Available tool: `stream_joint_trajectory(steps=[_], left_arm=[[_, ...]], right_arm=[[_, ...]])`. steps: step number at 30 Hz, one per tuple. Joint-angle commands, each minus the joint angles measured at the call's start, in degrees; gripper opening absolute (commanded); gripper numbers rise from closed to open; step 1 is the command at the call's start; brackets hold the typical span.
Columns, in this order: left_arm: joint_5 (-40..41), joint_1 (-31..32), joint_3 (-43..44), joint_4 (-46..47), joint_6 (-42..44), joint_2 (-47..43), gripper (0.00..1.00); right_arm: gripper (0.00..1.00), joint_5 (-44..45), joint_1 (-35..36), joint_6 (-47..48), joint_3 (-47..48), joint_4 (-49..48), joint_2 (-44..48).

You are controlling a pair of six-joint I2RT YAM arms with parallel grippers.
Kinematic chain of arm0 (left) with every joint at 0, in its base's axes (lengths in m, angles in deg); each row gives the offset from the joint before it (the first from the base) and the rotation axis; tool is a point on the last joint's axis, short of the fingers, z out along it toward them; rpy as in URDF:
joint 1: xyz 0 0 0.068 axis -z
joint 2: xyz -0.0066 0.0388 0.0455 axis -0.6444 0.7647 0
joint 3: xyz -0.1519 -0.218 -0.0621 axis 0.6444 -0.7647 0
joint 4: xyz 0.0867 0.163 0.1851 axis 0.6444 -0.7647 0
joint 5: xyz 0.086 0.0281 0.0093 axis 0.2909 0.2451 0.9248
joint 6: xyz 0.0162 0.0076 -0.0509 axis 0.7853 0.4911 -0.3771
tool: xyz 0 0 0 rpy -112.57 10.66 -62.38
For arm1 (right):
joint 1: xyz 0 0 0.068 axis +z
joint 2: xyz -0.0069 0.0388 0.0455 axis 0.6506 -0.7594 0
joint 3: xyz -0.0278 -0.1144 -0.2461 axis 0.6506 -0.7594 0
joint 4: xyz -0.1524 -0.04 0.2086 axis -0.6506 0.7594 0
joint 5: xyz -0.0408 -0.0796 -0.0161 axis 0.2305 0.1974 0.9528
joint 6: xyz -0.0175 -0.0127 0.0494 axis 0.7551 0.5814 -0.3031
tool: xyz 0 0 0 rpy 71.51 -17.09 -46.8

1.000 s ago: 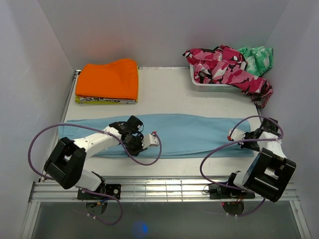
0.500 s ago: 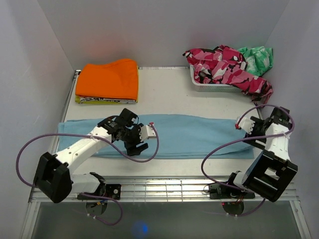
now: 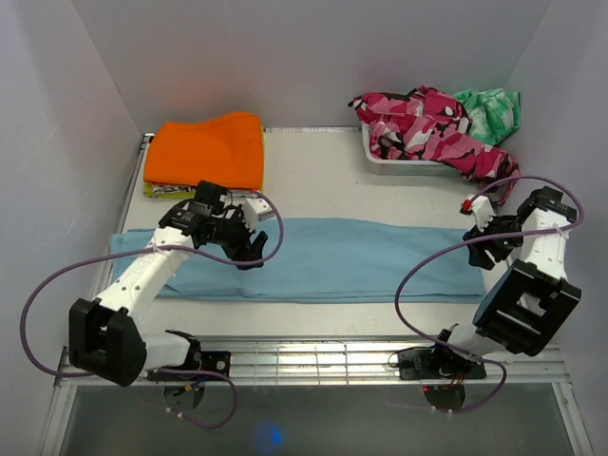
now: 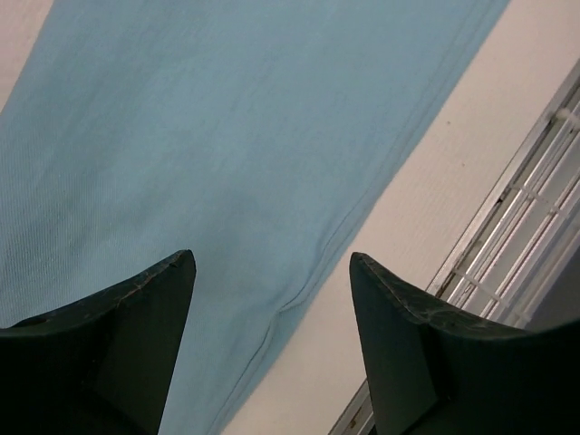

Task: Fold and stack the trousers
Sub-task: Fold the trousers

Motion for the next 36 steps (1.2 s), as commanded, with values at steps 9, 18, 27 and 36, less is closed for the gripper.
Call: stream_joint_trajectory(steps=[9,18,27,36], left_arm=[[-5.23,-11.27,-3.04,5.47,-8.93,10.07,0.77],[-6.01,-15.58,-3.84,3.02,-7.27,10.88,0.77],[-3.29,-16.73,5.81,1.52,-3.05,11.65,0.79],[-6.45,-16.64,9.44,-0.50,8.01,18.25,0.70]], right_arm=[[0.56,-1.14,1.56,-26.71,-2.32,-16.35,-14.73],[0.51,16.00,-3.35,-12.06,-18.31,-23.04,-11.50],[0.52,10.92,-0.74,-4.56,-11.77,-17.96,-0.68],[0.51,-0.94,18.05,-21.77,1.89,-9.86,-0.50]])
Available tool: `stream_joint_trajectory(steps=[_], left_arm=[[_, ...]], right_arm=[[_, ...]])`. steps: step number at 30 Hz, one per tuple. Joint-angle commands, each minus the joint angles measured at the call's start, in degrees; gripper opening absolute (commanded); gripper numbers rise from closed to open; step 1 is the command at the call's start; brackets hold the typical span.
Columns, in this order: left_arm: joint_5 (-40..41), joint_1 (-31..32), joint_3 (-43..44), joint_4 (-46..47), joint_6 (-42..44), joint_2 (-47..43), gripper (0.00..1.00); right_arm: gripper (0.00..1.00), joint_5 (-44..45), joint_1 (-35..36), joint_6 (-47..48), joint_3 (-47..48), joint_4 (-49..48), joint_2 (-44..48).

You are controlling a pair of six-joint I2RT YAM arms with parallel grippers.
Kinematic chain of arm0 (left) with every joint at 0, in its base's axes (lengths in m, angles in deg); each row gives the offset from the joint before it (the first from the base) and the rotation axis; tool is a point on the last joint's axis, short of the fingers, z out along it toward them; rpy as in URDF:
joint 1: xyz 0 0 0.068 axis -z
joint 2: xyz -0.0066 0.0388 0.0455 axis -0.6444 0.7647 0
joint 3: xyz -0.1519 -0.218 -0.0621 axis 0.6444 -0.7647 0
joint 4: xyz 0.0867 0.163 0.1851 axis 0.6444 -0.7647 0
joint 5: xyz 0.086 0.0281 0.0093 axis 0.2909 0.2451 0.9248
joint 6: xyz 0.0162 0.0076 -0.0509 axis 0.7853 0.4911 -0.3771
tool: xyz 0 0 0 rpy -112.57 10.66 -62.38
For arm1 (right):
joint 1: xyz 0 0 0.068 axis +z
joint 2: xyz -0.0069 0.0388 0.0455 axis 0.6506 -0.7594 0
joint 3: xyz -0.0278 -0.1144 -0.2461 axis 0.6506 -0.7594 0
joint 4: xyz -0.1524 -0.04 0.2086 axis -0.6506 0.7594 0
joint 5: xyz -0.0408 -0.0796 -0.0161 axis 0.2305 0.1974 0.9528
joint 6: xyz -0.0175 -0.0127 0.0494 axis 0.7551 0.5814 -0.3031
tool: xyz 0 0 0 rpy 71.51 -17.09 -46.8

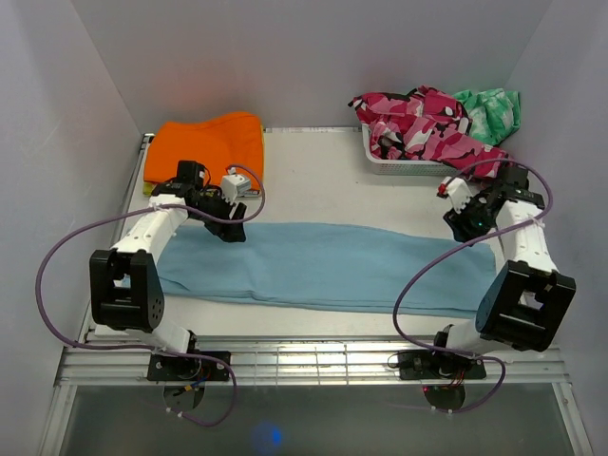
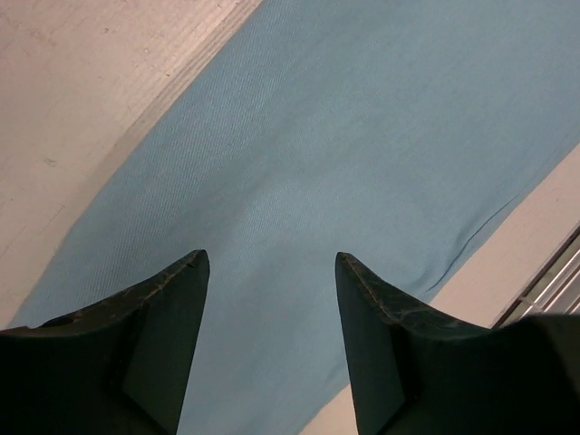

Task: Fold and stack the trousers
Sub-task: Fold the trousers

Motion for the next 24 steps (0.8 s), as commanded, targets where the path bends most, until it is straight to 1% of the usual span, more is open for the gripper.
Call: stream_joint_trajectory(steps=[1,2,3,4,6,9,10,11,14,16,18,20,21,24], left_arm=[[-2.08,-0.07,-0.68,-1.77,8.28,0.92,0.68],[-1.65,0.10,-1.47,-1.68,9.69,0.92,0.67],[-0.86,0.19,-2.35,-1.77,12.58,1.01,0.66],[-0.07,0.63,-4.54,-1.68,13.74,0.83,0.65],[0.99,0.90,-6.92,-1.68,16.63,0.22,0.63],[2.66,2.12,-12.19,-1.07,18.49,-0.57,0.59],[4.58,2.74,-13.42,-0.72,19.37,-0.92,0.55],[5.21,2.83,-15.87,-0.37,19.64,-1.01,0.54],[7.76,2.83,-18.88,1.04,20.43,-1.54,0.48],[8.55,2.83,-20.64,1.31,20.60,-2.33,0.47],[8.29,2.83,-21.43,1.22,20.78,-3.29,0.48],[8.38,2.83,-21.70,1.13,20.61,-4.35,0.50],[8.64,2.83,-21.78,0.96,20.52,-4.35,0.52],[10.57,2.74,-22.22,0.78,20.69,-3.91,0.52]], right_arm=[[0.51,-7.90,8.61,-10.22,3.90,4.55,1.38],[0.51,-8.08,10.46,-12.07,4.34,3.85,1.11],[0.50,-8.08,13.87,-13.66,4.78,2.71,0.68],[0.49,-7.82,15.38,-16.37,5.22,2.18,-0.63],[0.45,-6.68,17.58,-18.41,6.36,0.77,-2.48],[0.36,-4.58,17.68,-19.21,7.86,0.68,-7.05],[0.34,-3.26,17.68,-19.12,7.95,0.68,-9.32],[0.30,-0.90,17.68,-18.42,7.69,0.68,-10.39],[0.26,2.80,17.60,-16.32,4.80,0.50,-13.47],[0.26,3.61,16.81,-15.87,2.42,-0.11,-14.18],[0.26,3.26,14.53,-15.17,2.15,-0.20,-13.66],[0.28,2.99,12.51,-14.12,3.90,1.46,-13.04],[0.28,3.17,10.32,-12.46,4.87,2.60,-13.04],[0.29,4.31,4.43,-8.76,9.00,6.73,-14.18]])
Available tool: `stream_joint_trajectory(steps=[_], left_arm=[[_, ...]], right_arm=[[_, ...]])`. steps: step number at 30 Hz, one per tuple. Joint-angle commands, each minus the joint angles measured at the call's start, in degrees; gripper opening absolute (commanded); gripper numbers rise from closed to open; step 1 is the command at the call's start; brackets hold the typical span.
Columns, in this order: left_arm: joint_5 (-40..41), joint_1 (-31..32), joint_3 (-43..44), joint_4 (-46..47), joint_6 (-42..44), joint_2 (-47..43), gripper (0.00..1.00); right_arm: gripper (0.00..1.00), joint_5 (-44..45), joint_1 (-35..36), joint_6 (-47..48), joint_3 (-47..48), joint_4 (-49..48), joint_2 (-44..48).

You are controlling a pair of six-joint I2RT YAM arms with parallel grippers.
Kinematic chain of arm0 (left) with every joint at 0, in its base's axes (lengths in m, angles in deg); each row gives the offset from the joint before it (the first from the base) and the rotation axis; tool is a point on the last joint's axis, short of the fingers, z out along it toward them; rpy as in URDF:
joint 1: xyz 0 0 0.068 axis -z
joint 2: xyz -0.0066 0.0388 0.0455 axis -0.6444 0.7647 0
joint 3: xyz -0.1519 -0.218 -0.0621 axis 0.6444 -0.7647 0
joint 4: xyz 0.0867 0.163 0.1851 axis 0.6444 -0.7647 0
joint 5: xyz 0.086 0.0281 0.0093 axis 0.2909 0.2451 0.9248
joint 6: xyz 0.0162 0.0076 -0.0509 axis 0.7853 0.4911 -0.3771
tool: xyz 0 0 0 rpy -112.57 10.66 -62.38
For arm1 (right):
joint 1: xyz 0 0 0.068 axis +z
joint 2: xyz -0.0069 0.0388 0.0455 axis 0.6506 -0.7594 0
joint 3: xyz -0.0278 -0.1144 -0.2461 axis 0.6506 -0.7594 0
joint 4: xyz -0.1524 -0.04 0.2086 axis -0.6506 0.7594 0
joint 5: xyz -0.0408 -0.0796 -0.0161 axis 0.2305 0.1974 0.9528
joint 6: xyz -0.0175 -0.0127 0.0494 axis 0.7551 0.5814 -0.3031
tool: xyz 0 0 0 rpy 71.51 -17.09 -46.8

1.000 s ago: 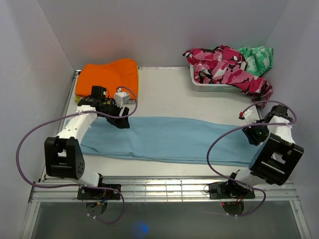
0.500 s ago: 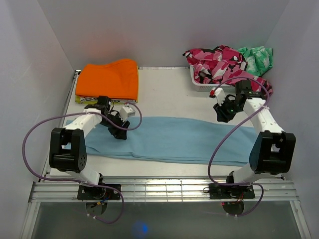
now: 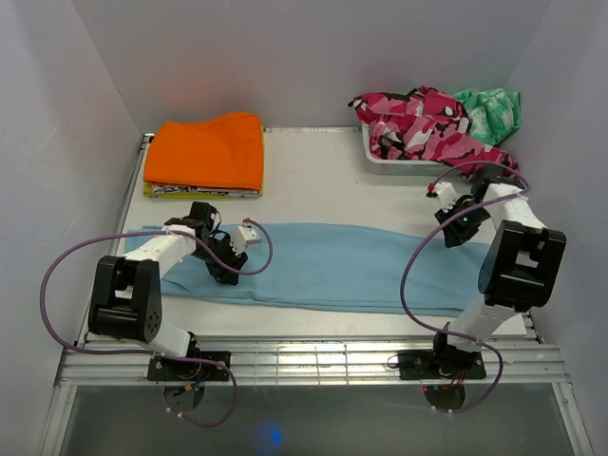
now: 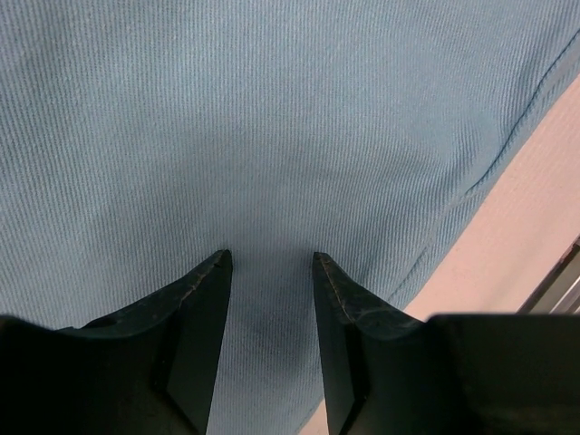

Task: Fold and stack the trousers
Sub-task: Fold the trousers

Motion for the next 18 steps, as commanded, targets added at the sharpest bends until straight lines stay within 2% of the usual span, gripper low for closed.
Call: stream_joint_trajectory(steps=[1,4,6,7,8,9,11,18], left_arm=[[4.76,0.01,-2.42,-1.80,1.24,-0.68,0.52],[4.94,0.01,-3.30,-1.45,0.89,-0.85,0.52],[4.24,-0.08,-3.39,-1.27,0.19,-0.85,0.52],[4.15,0.01,-3.48,-1.27,-0.07,-0.85,0.52],[4.06,-0.08,-3.39,-1.27,-0.25,-0.77,0.52],[4.15,-0.08,-3.39,-1.27,-0.43,-0.77,0.53],[4.41,0.01,-3.13,-1.18,-0.60,-0.85,0.52],[5.11,0.01,-1.64,-1.97,-1.13,-1.29,0.53]], right_arm=[[0.29,1.95,-6.86,6.28,6.51,4.51,-0.04],[0.29,2.92,-12.93,8.58,8.98,4.87,-2.49],[0.32,2.22,-16.27,7.54,11.79,4.95,-3.90],[0.36,1.52,-17.15,6.22,12.58,4.87,-5.39],[0.48,1.34,-18.20,5.51,13.28,4.78,-6.01],[0.53,1.08,-18.47,4.90,13.47,5.30,-6.80],[0.59,0.90,-18.83,3.50,13.38,6.09,-9.09],[0.59,1.34,-19.97,0.07,9.87,7.24,-13.84]])
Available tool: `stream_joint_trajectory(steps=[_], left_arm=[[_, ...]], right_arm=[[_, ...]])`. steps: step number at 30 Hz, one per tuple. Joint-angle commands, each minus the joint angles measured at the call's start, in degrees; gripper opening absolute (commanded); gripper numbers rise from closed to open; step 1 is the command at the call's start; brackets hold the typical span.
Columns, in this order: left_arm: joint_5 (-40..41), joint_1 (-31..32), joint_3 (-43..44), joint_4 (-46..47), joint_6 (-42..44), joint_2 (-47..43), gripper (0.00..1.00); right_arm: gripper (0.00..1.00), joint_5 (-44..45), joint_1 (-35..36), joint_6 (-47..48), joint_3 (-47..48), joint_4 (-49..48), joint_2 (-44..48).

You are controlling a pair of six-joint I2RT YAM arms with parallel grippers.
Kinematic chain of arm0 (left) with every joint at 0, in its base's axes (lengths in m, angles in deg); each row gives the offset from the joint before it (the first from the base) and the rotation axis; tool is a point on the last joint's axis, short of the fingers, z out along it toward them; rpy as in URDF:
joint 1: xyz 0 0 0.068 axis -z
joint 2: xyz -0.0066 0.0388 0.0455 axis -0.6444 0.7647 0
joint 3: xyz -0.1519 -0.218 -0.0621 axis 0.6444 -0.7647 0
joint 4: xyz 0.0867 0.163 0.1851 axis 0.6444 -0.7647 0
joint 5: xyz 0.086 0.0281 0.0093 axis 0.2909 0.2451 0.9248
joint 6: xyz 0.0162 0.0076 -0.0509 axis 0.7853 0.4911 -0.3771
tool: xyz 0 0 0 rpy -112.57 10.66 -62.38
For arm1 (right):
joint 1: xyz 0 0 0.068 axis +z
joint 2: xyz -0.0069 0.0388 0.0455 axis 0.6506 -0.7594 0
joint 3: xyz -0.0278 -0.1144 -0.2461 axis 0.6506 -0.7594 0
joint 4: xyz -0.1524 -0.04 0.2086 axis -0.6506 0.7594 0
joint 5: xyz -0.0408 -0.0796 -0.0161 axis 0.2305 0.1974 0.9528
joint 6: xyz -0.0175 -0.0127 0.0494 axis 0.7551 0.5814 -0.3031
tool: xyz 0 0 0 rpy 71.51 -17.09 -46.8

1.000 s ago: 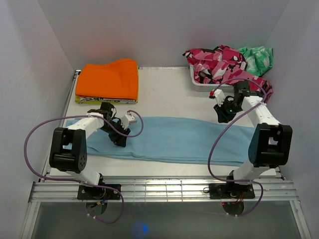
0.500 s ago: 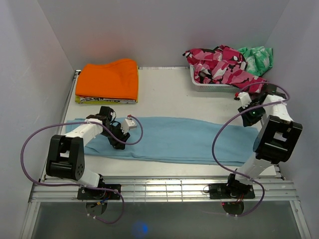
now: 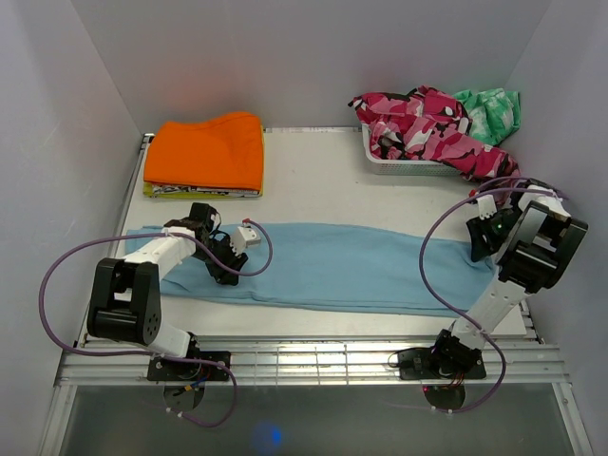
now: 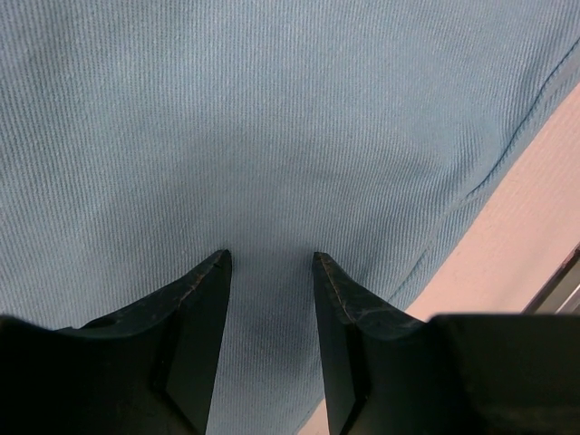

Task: Fold and stack the trousers
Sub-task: Fold the trousers

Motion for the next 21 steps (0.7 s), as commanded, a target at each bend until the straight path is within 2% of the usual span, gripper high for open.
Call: stream_joint_trajectory(steps=[1,3,4,5,8,11,14,16,19,21], left_arm=[[4.63,-0.30,-0.48,-3.42,-0.43,-0.51,0.53],[4.55,-0.21,-0.21,-3.68,-0.52,-0.33,0.53],[4.55,-0.21,-0.04,-3.68,-0.61,-0.33,0.53],[4.46,-0.21,0.05,-3.77,-0.70,-0.25,0.53],[4.46,-0.21,0.14,-3.77,-0.87,-0.24,0.53],[4.11,-0.30,0.23,-3.51,-1.31,0.02,0.53],[4.02,-0.21,0.32,-3.07,-1.75,0.28,0.53],[4.02,-0.30,0.40,-2.89,-2.10,0.63,0.53],[4.11,-0.30,0.93,-2.80,-2.63,0.98,0.53],[4.02,-0.21,1.37,-2.71,-2.89,0.99,0.54]], right_arm=[[0.58,-1.02,-0.67,-2.37,-1.26,2.91,-1.01],[0.46,-2.16,-1.20,-2.02,-1.44,4.14,-0.67],[0.33,-3.91,-1.29,-1.67,-1.44,4.75,-0.14],[0.26,-5.40,-1.29,-1.06,-1.35,6.67,0.65],[0.09,-12.17,-1.03,1.67,-2.75,9.06,6.52],[0.08,-14.74,0.72,4.48,-8.70,8.81,15.13],[0.08,-11.41,2.75,6.15,-18.09,1.36,24.89],[0.10,-6.95,3.19,6.07,-22.77,-7.86,31.57],[0.21,1.57,3.28,4.58,-28.68,-17.79,34.05],[0.25,6.86,2.67,3.53,-28.25,-18.88,31.26]])
